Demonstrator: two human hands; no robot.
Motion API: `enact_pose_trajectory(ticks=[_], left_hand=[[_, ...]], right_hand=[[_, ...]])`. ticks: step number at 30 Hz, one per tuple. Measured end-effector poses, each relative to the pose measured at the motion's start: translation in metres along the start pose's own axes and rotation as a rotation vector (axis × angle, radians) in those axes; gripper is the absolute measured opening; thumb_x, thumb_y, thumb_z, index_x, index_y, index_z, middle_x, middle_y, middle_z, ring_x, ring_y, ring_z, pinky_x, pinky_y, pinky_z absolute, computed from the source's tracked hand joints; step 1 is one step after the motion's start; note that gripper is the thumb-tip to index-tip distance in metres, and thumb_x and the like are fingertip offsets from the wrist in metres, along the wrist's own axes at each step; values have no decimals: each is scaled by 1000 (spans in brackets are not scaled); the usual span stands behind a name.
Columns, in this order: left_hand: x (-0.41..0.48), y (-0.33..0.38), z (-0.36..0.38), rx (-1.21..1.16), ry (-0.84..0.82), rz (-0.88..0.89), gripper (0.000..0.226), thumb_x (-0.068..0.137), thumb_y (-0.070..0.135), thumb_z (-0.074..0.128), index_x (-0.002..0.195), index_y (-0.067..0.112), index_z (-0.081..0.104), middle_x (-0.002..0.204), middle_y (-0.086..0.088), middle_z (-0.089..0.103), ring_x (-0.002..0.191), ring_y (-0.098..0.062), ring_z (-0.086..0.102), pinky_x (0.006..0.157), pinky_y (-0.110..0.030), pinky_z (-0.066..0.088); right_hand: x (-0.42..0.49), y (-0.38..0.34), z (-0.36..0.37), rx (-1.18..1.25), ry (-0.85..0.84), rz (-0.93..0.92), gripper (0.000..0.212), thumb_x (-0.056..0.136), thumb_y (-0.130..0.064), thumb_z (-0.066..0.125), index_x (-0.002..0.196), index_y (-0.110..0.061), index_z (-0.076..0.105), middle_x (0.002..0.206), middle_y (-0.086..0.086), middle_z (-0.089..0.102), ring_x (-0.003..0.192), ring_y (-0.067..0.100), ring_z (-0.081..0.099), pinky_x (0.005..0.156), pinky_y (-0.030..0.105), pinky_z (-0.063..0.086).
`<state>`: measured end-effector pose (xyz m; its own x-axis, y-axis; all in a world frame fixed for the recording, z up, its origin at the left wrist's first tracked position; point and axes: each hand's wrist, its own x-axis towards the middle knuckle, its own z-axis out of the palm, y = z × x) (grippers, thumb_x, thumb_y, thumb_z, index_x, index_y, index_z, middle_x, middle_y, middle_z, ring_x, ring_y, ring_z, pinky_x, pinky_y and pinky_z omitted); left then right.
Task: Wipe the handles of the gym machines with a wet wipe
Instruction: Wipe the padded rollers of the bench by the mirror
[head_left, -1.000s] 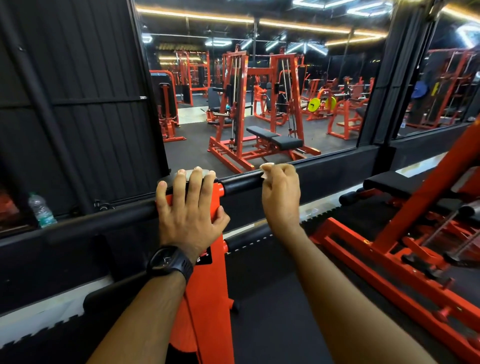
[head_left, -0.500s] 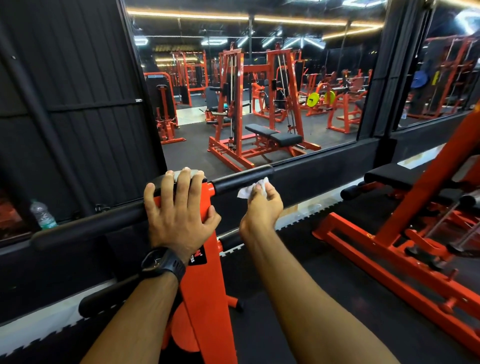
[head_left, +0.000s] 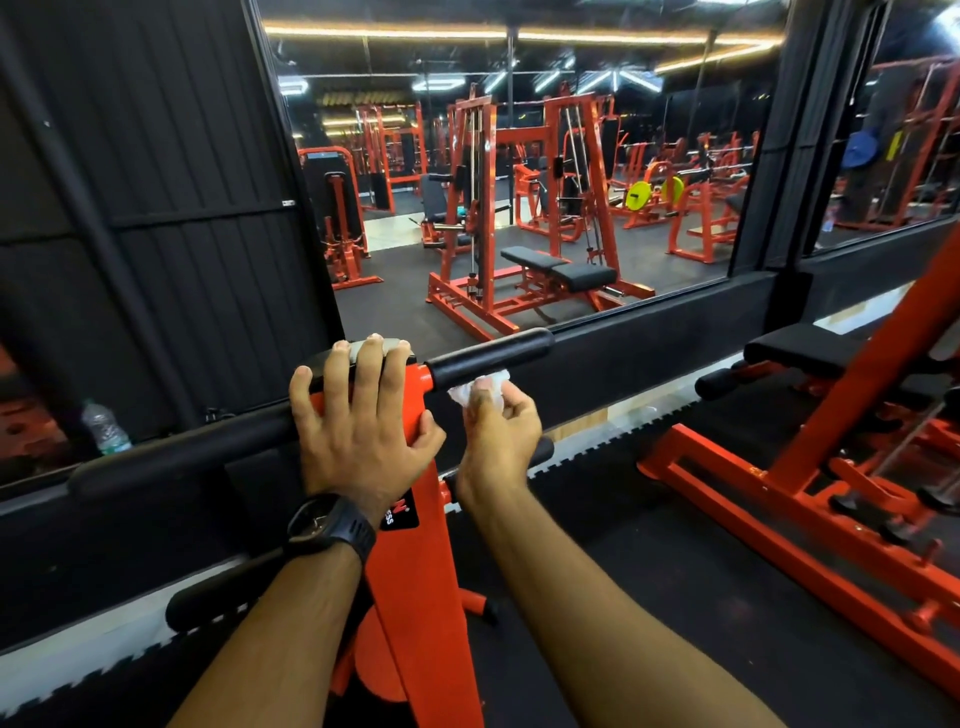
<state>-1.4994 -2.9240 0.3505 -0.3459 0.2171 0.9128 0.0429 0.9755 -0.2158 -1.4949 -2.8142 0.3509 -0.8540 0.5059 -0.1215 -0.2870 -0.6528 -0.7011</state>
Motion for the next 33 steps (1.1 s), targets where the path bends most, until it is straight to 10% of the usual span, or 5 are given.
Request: enact_pose_trajectory(ticks=[17, 21, 24, 28, 33], left_hand=[[0, -1, -6, -37, -2, -1, 70, 79, 46, 60, 142, 17, 50, 144, -5, 51, 134, -31, 44, 113, -54, 24], [0, 0, -5, -18, -8, -8, 71, 78, 46, 59, 142, 18, 50, 144, -5, 50, 134, -32, 44, 113, -55, 24], [0, 0, -5, -12, 0, -1, 71, 78, 46, 58, 143, 17, 49, 144, -5, 50, 133, -31, 44, 112, -55, 25], [0, 1, -5, -6, -5, -7, 72, 78, 47, 58, 142, 17, 48, 144, -5, 50, 134, -31, 42, 112, -55, 24], [1, 1, -6, -2, -4, -9, 71, 77, 46, 58, 142, 17, 50, 144, -5, 51, 133, -31, 44, 112, -55, 25]], right_hand=[[27, -12, -40, -1152, -483, -1420, 26, 96, -20, 50, 108, -21, 73, 113, -25, 50, 112, 17, 53, 104, 18, 34], [25, -27, -34, -1191, -350, -1276, 11, 95, -37, 62, 103, -38, 69, 115, -14, 53, 109, 1, 54, 96, 30, 49], [30, -29, -34, -1305, -519, -1509, 38, 88, -18, 56, 125, -12, 64, 127, 9, 56, 120, 22, 43, 87, 32, 51], [45, -47, -21, -1365, -331, -1217, 51, 73, 9, 75, 121, -4, 64, 124, 16, 60, 115, 35, 54, 90, 41, 56], [38, -54, -4, -1590, -596, -1410, 54, 72, -1, 80, 124, -3, 63, 126, 13, 58, 117, 30, 57, 89, 34, 55]])
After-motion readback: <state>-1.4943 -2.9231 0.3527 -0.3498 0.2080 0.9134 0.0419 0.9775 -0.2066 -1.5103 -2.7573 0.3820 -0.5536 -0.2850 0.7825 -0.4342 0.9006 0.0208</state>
